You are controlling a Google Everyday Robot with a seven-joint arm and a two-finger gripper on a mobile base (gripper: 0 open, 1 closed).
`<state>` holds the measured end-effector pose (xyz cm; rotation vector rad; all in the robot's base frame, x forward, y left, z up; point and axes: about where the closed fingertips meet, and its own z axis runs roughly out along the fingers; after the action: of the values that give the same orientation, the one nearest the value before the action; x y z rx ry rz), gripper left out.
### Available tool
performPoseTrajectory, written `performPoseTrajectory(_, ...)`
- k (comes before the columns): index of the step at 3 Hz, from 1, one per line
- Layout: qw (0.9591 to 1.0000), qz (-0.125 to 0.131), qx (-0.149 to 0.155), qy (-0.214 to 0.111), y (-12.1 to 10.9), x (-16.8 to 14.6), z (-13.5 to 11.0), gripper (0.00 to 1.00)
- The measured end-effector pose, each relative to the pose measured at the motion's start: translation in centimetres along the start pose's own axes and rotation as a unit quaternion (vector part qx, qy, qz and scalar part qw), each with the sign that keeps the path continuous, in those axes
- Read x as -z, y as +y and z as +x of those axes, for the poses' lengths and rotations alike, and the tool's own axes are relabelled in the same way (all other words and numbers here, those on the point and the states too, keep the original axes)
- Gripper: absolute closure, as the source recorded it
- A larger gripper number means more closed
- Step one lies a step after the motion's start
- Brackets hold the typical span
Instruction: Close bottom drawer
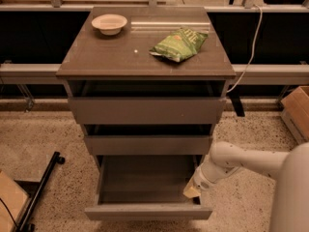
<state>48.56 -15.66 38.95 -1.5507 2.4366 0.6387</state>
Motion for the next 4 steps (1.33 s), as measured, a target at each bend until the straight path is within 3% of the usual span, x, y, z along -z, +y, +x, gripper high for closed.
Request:
performPoseTrajectory(2,0.9999,-0.01,-0.007,0.004,-0.4,-3.0,1.2,1.0)
performPoseTrajectory(4,0.9967,-0.024,-0.074,0.024,-2.0,-10.3,7.4,1.0)
